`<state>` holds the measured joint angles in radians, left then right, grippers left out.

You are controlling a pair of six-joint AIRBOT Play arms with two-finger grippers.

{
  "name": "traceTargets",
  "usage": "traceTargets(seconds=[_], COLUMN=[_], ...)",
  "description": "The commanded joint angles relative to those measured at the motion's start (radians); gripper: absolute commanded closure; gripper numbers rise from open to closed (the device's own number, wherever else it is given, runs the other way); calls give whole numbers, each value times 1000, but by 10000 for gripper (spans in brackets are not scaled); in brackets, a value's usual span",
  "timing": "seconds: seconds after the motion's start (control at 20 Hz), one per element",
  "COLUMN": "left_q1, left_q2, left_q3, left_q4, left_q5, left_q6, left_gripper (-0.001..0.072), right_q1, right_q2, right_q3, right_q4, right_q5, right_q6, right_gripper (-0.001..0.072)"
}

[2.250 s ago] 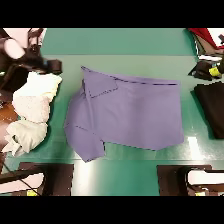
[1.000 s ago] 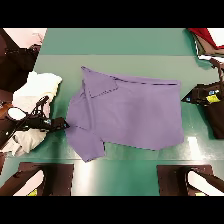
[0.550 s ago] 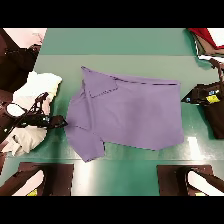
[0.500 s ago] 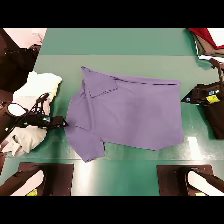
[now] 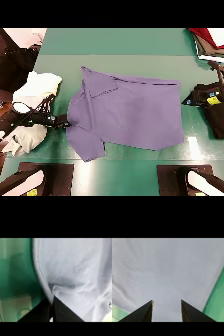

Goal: Fold the shirts.

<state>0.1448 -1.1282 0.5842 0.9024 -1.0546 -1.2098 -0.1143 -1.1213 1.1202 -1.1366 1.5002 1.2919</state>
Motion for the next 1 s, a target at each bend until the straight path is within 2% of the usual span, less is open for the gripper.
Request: traceTargets(seconds=[0.0,0.15,0.2,0.25,0.45,0.6,0.75,0.95], left_q1=[0,0,0,0,0,0,0,0], left_q2=[13,65,76,82,82,82,82,82], left_q3=[33,76,87,93,95,95,95,95], left_q4=[-21,-21,-22,-24,-26,-26,-26,-26], left_q5=[-31,-29,-29,-27,-26,-27,-27,-29], left_q6=[6,6,6,6,6,6,6,6], left_gripper=[682,682,682,681,681,681,681,681], right_q1=[-75,-236,-290,-335,-368,-293,-190,-83], right_q2=[31,90,98,97,97,97,97,97], right_q3=[-105,-334,-407,-464,-629,-674,-660,-650], right_q4=[-19,-39,-42,-35,-19,58,65,63], right_q5=[43,-1,1,5,-11,-76,-121,-149], right_q6=[0,0,0,0,0,14,71,81], right_gripper=[307,291,181,169,182,182,184,280])
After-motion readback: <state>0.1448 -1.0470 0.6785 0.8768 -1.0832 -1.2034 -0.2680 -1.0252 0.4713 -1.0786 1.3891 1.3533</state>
